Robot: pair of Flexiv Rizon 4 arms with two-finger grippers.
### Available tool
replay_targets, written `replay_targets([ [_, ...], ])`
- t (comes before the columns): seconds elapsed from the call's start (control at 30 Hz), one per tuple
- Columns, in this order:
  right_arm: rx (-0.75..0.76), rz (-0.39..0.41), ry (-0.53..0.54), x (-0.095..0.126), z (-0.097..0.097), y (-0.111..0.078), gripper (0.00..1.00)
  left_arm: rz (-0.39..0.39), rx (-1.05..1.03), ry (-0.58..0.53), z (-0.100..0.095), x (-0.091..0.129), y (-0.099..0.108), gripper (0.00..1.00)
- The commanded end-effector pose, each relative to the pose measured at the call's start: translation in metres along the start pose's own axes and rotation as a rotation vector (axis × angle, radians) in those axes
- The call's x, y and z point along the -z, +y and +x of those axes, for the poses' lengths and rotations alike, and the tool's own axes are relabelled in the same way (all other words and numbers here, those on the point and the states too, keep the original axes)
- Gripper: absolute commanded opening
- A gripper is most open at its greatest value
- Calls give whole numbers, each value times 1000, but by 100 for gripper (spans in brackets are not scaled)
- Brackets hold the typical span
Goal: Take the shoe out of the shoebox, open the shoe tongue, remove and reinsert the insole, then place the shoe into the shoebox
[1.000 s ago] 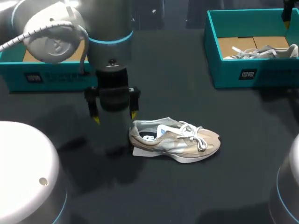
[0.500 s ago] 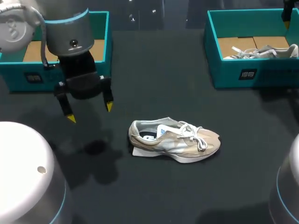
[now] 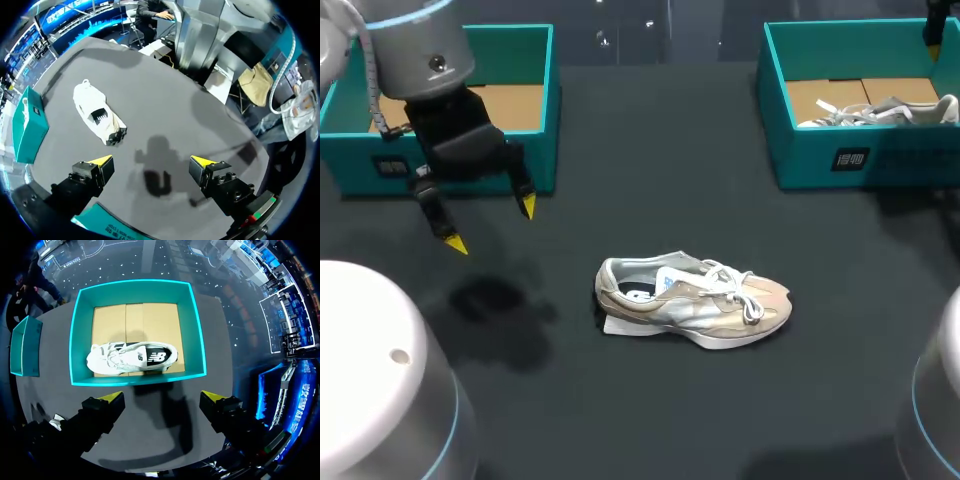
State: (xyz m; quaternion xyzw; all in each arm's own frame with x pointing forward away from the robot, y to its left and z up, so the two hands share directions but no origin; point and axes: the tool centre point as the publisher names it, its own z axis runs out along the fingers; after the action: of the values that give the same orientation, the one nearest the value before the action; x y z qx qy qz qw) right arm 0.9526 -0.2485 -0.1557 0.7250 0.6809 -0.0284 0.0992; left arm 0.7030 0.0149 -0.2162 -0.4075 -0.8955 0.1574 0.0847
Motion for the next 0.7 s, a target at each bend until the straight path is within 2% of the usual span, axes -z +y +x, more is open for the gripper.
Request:
replay_targets([
  [0.03, 0, 0, 0, 0, 0, 0, 100, 188, 158, -115, 15, -4, 8, 100],
  [0.17, 0, 0, 0, 0, 0, 0, 100, 262, 233, -143, 22, -14, 4, 100],
  [0.3, 0, 0, 0, 0, 0, 0, 100, 383, 332, -239, 27, -24, -4, 100],
  [0.33, 0, 0, 0, 0, 0, 0, 100, 394, 366, -275, 28, -26, -3, 100],
  [0.37, 0, 0, 0, 0, 0, 0, 100, 373, 391, -299, 28, -27, -2, 100],
  [0.7, 0, 0, 0, 0, 0, 0, 100, 373, 391, -299, 28, -27, -2, 100],
])
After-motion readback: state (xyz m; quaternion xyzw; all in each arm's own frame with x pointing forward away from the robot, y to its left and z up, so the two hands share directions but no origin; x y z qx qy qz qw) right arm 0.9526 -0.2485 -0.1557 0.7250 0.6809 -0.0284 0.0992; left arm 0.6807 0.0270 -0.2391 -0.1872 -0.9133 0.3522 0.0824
